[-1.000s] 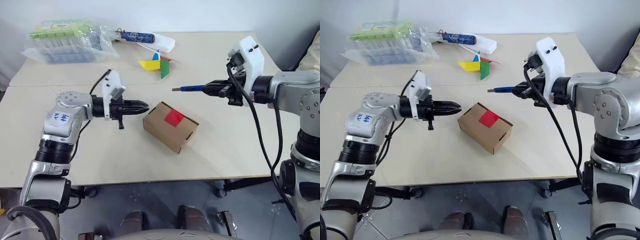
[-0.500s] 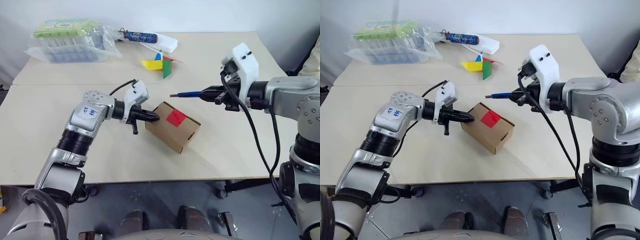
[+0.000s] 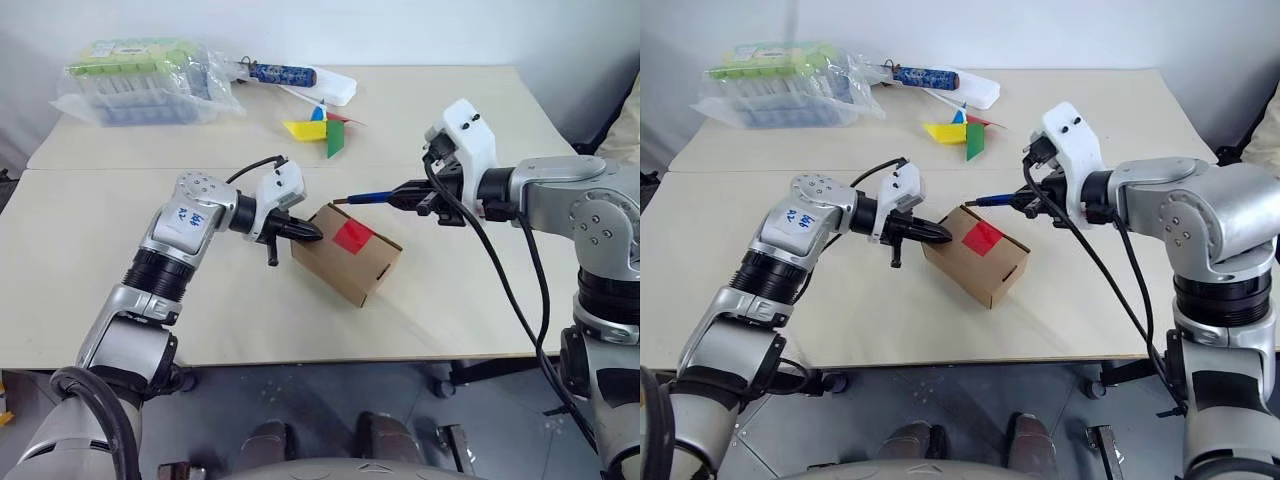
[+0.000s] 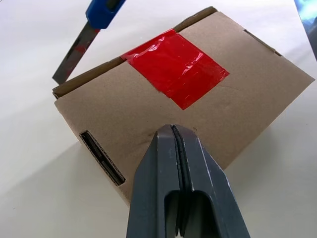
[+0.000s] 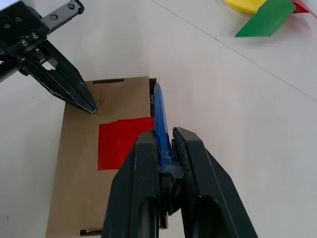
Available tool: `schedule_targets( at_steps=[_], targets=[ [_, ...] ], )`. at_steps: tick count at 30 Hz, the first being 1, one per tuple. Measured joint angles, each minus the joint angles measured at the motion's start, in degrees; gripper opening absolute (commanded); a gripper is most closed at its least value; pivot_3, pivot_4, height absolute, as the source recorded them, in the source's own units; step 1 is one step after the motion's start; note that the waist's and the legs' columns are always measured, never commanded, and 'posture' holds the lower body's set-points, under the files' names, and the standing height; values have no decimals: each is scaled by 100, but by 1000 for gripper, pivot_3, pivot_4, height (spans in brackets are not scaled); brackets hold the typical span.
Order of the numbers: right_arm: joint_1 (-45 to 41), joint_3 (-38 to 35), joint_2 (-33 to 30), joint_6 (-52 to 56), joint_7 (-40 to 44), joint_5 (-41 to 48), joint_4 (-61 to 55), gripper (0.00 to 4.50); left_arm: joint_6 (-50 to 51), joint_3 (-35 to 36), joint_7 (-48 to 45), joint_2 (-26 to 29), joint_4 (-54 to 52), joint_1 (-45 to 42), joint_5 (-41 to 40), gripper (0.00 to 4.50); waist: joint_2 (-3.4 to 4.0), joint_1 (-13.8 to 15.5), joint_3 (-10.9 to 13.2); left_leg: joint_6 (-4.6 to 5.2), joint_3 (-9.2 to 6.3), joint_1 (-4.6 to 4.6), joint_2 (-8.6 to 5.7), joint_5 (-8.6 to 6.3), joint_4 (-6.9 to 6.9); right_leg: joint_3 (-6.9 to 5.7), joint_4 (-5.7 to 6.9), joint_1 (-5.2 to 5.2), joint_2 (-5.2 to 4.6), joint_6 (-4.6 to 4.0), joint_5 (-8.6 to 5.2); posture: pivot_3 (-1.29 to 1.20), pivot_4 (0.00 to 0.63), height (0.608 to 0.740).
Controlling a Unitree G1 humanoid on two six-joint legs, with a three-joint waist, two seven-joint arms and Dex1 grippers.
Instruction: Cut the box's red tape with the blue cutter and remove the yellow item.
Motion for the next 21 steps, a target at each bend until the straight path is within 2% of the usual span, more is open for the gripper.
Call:
schedule_targets(
  at_steps=[13, 21],
  targets=[
    [99, 44, -129, 11, 43, 58, -103, 159, -29, -4, -68, -132, 202, -121, 111, 0, -1, 71, 0, 0, 0, 0, 1, 0, 13, 1, 3, 3, 0, 0, 0, 0, 150, 740],
    [-269, -119, -95, 237, 9, 135, -181, 159, -88, -6, -111, -155, 342, -174, 120, 0, -1, 72, -1, 1, 0, -1, 2, 0, 19, 1, 6, 4, 0, 0, 0, 0, 150, 740]
  ],
)
